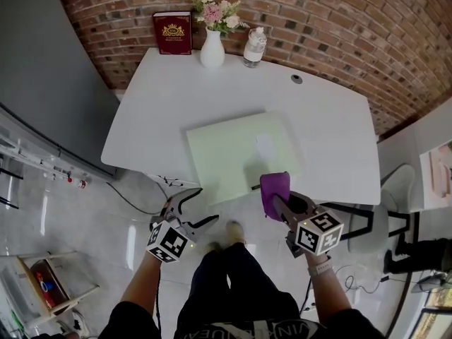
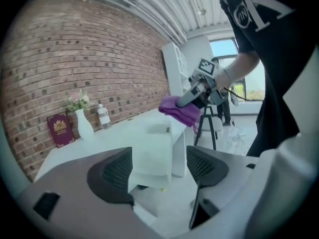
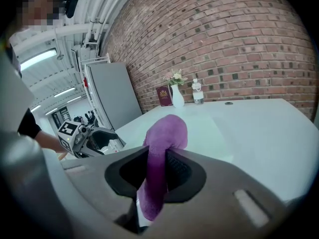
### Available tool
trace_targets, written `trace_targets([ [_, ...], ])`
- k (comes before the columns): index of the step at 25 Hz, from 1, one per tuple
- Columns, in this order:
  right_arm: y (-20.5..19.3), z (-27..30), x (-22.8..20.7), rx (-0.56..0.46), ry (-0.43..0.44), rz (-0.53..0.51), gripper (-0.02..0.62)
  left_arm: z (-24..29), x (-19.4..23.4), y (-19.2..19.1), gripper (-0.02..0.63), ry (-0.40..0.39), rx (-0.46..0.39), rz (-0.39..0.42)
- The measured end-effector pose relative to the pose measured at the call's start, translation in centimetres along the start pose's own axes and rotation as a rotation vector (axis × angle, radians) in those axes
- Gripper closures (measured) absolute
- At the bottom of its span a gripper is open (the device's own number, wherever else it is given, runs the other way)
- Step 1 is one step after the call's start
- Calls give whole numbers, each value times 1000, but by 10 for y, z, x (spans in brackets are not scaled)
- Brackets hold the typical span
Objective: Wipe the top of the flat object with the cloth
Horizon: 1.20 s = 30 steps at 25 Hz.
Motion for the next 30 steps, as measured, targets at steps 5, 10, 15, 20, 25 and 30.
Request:
trace_targets([
  [5, 24, 13, 28, -30, 48, -46, 526, -23, 15, 13, 475, 81, -166, -162],
  [10, 55, 35, 59, -46, 95, -90, 526, -41, 32, 1, 575, 183, -129, -265],
  [15, 80, 86, 86, 11, 146, -114, 526, -55, 57, -8, 575, 264, -128, -331],
  [20, 98, 149, 114, 85, 194, -162, 526, -74, 81, -17, 575, 352, -175, -440],
  [25, 103, 199, 139, 186, 273, -294, 526, -81, 110, -22, 575, 419, -212, -499],
  [30, 93, 234, 144, 293, 282, -412, 526, -78, 141, -16, 575, 465, -230, -504],
])
Point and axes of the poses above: the fingertips, and each gripper's own axes: z forward along the fingers, x to its left, y out of its top, the point moved 1 cm from there along -z, backward along the fingers, and after that the axes turned 12 degrees about -y, right-handed, at the moved point
